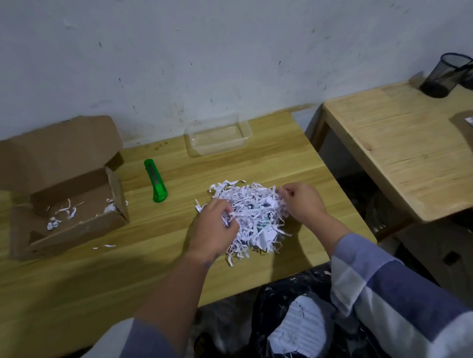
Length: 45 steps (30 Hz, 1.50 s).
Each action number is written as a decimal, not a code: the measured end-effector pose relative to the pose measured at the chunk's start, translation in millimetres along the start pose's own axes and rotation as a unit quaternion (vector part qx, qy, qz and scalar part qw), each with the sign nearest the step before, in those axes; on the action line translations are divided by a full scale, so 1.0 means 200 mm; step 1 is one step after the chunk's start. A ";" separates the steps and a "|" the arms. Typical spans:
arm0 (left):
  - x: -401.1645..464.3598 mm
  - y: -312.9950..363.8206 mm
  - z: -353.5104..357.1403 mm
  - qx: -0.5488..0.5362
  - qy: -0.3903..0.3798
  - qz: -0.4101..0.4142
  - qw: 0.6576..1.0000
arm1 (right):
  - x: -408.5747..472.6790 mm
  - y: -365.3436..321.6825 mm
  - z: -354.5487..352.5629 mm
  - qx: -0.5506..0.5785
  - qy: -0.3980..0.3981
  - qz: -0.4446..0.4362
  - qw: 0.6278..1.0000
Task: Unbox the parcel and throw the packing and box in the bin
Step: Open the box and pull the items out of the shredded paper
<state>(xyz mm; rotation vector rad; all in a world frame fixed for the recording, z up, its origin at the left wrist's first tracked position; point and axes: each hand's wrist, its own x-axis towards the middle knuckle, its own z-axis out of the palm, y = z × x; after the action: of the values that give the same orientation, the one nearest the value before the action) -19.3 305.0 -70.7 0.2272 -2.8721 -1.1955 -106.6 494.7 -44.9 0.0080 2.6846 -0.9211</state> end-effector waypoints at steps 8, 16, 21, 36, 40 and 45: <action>0.04 0.10 -0.03 0.086 0.050 0.060 0.993 | -0.01 -0.12 -0.04 -0.089 0.061 -0.053 0.993; 0.07 0.09 0.01 0.179 -0.087 -0.018 0.980 | -0.05 -0.20 0.11 -0.101 -0.039 -0.110 0.988; 0.04 0.02 -0.01 0.171 -0.116 -0.030 0.978 | -0.02 -0.11 0.09 -0.069 0.015 -0.038 0.997; 0.03 0.04 0.00 0.162 -0.096 -0.021 0.982 | -0.01 -0.17 0.02 -0.089 0.104 -0.111 0.984; 0.03 0.04 0.01 0.188 -0.115 -0.018 0.975 | -0.05 -0.20 0.08 -0.014 -0.039 -0.166 0.985; 0.04 0.05 0.00 0.190 -0.139 -0.032 0.971 | -0.05 -0.16 0.09 -0.108 -0.004 -0.127 0.986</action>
<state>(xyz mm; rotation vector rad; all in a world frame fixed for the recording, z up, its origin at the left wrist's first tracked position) -28.3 310.3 -64.1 0.1706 -3.3489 -0.7196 -94.7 459.3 -36.2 -0.3930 2.8064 -0.6899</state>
